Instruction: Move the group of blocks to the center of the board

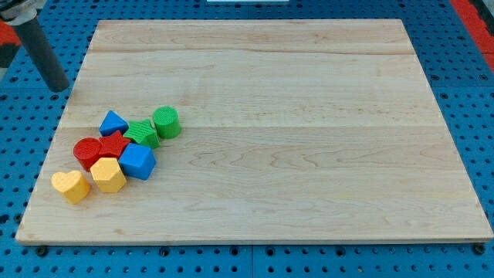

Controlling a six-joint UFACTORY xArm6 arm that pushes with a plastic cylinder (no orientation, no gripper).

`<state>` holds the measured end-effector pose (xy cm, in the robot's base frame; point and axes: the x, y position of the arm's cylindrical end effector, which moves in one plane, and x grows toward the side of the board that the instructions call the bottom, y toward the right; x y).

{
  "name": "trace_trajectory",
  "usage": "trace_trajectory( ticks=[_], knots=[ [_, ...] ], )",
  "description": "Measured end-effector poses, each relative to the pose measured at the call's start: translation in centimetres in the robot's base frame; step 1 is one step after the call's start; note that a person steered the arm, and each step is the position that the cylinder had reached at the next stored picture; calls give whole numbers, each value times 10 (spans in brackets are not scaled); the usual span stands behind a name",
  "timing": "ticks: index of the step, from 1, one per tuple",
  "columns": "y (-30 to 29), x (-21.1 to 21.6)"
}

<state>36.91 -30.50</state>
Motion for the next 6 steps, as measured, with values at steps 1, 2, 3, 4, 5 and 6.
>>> trace_trajectory(
  ticks=[1, 2, 3, 4, 5, 6],
  knots=[
    [0, 59],
    [4, 116],
    [41, 127],
    [42, 135],
    [81, 135],
    [111, 134]
  ],
)
